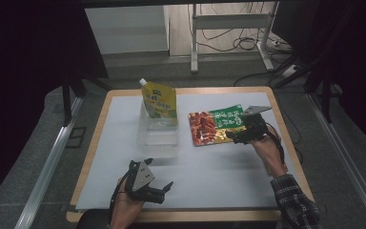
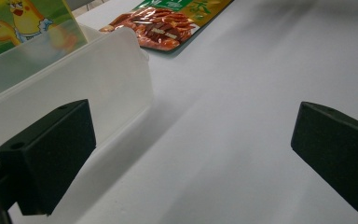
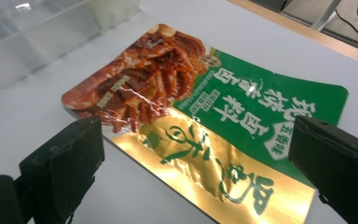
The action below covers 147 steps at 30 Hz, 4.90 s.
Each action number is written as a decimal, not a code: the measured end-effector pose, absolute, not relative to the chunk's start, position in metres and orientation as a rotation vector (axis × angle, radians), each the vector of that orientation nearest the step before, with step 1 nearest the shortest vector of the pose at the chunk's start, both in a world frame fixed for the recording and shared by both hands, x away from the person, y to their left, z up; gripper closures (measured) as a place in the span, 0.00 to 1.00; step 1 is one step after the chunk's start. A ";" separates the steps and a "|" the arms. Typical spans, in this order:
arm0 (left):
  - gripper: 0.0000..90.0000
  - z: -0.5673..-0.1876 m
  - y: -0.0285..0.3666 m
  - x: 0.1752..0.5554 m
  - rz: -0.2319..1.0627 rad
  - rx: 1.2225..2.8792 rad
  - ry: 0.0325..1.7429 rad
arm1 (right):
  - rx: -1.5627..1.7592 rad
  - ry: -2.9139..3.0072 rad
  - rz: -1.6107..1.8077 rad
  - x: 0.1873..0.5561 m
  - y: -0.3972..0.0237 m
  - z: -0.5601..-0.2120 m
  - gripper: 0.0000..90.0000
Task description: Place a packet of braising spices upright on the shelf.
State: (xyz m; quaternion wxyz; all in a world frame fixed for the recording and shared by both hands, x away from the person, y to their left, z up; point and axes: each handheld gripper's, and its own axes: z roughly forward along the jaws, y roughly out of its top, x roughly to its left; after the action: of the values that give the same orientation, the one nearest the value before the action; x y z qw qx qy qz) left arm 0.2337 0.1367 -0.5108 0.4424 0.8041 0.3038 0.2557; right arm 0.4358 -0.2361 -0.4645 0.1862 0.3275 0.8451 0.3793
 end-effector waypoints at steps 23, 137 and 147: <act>0.00 -0.511 0.135 0.234 0.634 2.002 0.747 | 1.177 2.406 0.975 0.456 -0.268 -0.497 0.04; 0.00 -0.507 0.142 0.233 0.675 1.963 0.758 | 0.967 2.316 1.357 0.448 -0.190 -0.369 0.99; 0.00 -0.506 0.143 0.233 0.678 1.961 0.759 | 0.875 2.367 1.318 0.439 -0.183 -0.349 0.99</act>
State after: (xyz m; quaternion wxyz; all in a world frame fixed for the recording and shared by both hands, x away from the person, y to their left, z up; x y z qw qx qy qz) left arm 0.2326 0.1435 -0.5063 0.4496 0.7928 0.3068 0.2743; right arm 0.4388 -0.1834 -0.3492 0.1468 0.3039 0.8224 0.4579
